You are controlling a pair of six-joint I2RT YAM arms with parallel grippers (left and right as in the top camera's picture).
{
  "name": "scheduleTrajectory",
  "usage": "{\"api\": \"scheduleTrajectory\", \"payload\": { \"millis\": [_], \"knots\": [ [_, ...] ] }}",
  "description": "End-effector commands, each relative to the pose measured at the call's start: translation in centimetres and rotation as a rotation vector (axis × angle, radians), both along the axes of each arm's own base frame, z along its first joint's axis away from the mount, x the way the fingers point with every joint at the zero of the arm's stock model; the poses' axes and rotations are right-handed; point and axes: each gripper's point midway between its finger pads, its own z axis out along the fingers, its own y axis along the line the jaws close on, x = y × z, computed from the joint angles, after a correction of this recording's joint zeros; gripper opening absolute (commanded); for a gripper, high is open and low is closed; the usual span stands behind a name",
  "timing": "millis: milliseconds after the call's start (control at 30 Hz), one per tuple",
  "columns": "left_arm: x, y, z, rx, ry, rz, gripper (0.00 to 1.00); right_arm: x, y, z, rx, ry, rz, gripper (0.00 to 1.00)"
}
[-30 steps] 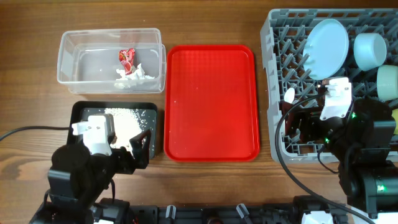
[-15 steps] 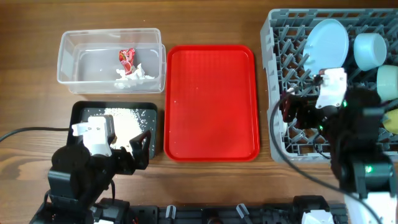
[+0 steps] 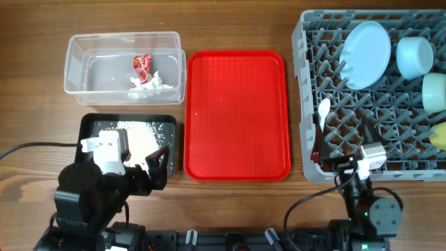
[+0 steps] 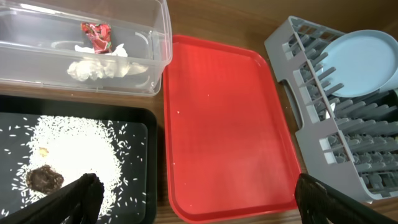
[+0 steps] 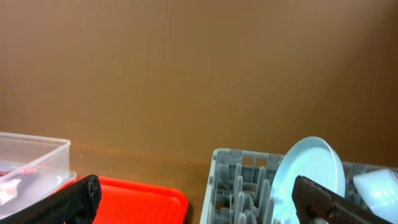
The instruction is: Sort waste into correct bins and load items into the dishwasher rack
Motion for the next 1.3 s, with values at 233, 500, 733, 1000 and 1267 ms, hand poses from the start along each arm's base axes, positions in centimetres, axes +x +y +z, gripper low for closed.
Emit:
{"api": "scheduleTrajectory", "payload": {
  "millis": [233, 500, 733, 1000, 1267],
  "knots": [
    [0.0, 0.1, 0.0, -0.002, -0.002, 0.010, 1.00, 0.8, 0.3, -6.7, -0.033, 0.180, 0.013, 1.00],
    [0.0, 0.1, 0.0, -0.002, -0.002, 0.010, 1.00, 0.8, 0.3, -6.7, -0.033, 0.181, 0.013, 1.00],
    [0.0, 0.1, 0.0, -0.001, -0.002, 0.009, 1.00, 0.8, 0.3, -6.7, -0.033, 0.181, 0.013, 1.00],
    [0.0, 0.2, 0.0, 0.006, -0.005, 0.008, 1.00, 0.8, 0.3, -6.7, -0.033, 0.181, 0.013, 1.00],
    [2.4, 4.1, -3.4, 0.024, -0.169, 0.197, 1.00, 0.8, 0.3, -6.7, -0.033, 0.181, 0.013, 1.00]
  ]
}}
